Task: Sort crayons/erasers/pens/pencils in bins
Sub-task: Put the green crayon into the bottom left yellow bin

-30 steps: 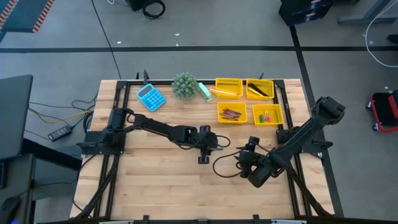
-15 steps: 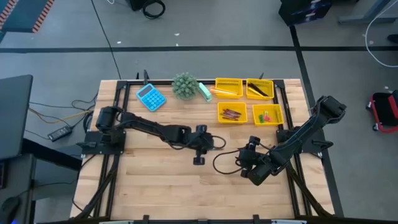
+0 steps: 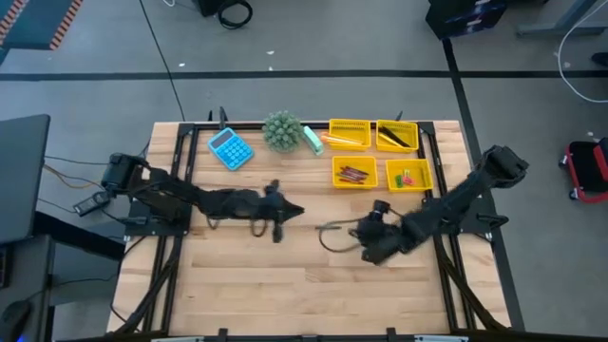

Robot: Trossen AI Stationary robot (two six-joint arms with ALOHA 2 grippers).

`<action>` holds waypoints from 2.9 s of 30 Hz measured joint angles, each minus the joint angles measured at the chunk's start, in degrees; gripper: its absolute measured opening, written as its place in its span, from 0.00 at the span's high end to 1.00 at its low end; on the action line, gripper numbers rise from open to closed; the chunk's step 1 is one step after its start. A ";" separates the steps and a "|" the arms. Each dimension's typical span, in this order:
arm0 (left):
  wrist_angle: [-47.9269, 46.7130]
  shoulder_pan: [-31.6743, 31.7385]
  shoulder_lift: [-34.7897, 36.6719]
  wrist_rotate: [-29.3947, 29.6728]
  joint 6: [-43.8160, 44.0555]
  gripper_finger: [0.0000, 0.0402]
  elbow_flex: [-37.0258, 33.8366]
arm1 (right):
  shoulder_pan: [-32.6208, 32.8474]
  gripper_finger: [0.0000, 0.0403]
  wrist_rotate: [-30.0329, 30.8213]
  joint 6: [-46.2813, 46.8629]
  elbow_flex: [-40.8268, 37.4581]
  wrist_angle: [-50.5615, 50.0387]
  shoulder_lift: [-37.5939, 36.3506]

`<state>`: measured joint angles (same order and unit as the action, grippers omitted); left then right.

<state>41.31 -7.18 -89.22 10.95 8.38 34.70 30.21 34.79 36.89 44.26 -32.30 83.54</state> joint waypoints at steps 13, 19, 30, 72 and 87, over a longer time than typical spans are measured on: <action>28.84 4.14 -0.77 4.67 -0.01 0.92 -16.37 | -16.97 0.53 -18.27 -23.94 16.11 -0.96 9.07; 28.55 3.23 -0.77 4.58 -3.17 0.94 -16.50 | -19.09 0.53 -19.61 -25.62 25.50 -12.36 18.89; 30.09 5.50 -0.77 4.64 -8.04 0.94 -16.48 | -20.42 0.58 -24.07 -25.23 25.95 -9.46 22.70; 28.23 7.32 -0.77 4.30 -3.02 0.96 -16.44 | -21.35 0.82 -27.63 -22.37 18.34 -0.84 23.77; 27.03 6.83 -0.77 4.32 -2.06 0.96 -16.44 | -21.68 0.88 -26.90 -23.06 18.19 -0.42 23.35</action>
<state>68.35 -0.35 -90.00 15.27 6.32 18.26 8.54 7.90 13.84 62.46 -32.73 106.89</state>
